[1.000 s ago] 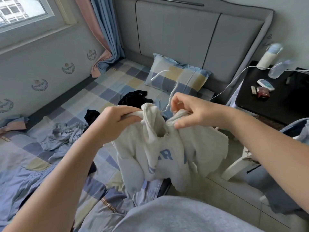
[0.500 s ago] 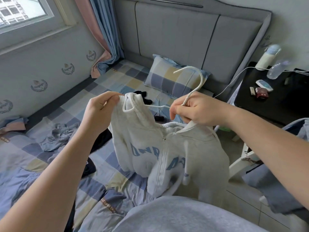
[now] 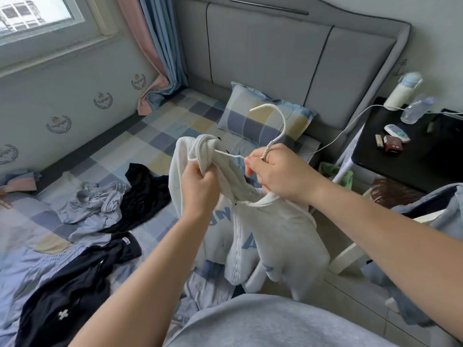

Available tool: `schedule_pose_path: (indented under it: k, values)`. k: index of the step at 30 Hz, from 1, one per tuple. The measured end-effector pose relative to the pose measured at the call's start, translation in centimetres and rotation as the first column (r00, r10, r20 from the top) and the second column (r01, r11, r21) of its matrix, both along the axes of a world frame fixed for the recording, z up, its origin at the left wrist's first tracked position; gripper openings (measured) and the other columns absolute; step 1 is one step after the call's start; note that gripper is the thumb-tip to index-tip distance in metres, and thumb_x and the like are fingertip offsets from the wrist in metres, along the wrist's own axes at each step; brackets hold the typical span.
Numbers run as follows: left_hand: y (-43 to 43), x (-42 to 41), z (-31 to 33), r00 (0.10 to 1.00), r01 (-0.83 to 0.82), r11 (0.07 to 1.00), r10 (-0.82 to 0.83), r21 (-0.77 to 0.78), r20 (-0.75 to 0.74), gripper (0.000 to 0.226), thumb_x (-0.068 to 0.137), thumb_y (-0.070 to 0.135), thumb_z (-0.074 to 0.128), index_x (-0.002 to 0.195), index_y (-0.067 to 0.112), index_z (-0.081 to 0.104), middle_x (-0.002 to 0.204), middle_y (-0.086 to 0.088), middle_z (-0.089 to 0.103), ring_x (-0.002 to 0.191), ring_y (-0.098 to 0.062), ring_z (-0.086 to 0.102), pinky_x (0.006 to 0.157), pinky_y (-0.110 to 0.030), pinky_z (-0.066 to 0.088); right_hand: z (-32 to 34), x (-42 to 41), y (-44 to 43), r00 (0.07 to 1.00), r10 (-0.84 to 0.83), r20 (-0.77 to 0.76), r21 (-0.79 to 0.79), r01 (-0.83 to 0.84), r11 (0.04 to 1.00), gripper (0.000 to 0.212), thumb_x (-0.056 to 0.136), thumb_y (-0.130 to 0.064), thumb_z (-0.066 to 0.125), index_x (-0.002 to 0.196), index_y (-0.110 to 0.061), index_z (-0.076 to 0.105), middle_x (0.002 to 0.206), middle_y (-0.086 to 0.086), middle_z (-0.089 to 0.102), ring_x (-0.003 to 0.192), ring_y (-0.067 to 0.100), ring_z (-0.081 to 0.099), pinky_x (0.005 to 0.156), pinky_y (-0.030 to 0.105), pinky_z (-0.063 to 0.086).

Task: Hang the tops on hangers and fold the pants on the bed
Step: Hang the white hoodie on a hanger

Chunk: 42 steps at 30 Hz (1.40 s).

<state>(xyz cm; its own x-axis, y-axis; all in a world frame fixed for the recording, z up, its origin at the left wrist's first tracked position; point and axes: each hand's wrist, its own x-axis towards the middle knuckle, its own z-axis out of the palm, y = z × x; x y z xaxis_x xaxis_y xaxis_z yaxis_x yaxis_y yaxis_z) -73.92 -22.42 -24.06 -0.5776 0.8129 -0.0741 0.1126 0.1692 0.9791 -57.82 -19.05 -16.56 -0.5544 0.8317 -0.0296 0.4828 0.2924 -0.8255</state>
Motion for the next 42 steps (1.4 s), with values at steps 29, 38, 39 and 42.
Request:
schedule_pose_path:
  k: [29,38,39,42]
  values:
    - [0.4,-5.2,3.8,0.742,0.326,0.941,-0.317,-0.095,-0.591,0.023,0.090,0.015,0.067,0.111,0.026,0.065,0.100,0.007,0.059,0.091,-0.013,0.058,0.073,-0.018,0.045,2.2,-1.5,1.9,0.922,0.155,0.354,-0.020,-0.158,0.987,0.041,0.102,-0.024,0.051,0.073,-0.001,0.068,0.057,0.007,0.067,0.056,0.025,0.066,0.057,0.026,0.058]
    - [0.3,-7.3,3.0,0.614,0.510,0.850,-0.467,-0.131,-0.637,0.062,0.091,0.071,0.033,0.136,0.034,0.056,0.137,0.019,0.048,0.135,-0.010,0.032,0.115,-0.039,0.024,2.8,-1.3,1.6,0.971,0.157,0.181,-0.047,-0.151,0.987,0.037,0.100,-0.022,0.059,0.077,0.005,0.068,0.060,0.015,0.067,0.048,0.018,0.060,0.050,0.024,0.053]
    - [0.5,-7.4,2.9,0.553,0.504,0.853,-0.438,-0.134,-0.709,0.061,0.091,0.069,0.034,0.131,0.031,0.059,0.129,0.018,0.052,0.128,-0.010,0.036,0.110,-0.035,0.027,2.9,-1.3,1.7,0.971,0.170,0.170,-0.050,-0.164,0.985,0.036,0.099,-0.023,0.060,0.076,0.004,0.069,0.059,0.014,0.066,0.048,0.019,0.060,0.050,0.025,0.053]
    - [0.8,-7.3,2.7,0.438,0.526,0.839,-0.408,-0.140,-0.801,0.052,0.091,0.065,0.041,0.096,0.020,0.066,0.088,0.010,0.061,0.087,-0.014,0.047,0.078,-0.034,0.042,2.6,-1.2,1.9,0.974,0.168,0.149,-0.031,-0.165,0.986,0.032,0.098,-0.026,0.063,0.076,-0.005,0.070,0.055,0.006,0.064,0.050,0.018,0.058,0.056,0.028,0.053]
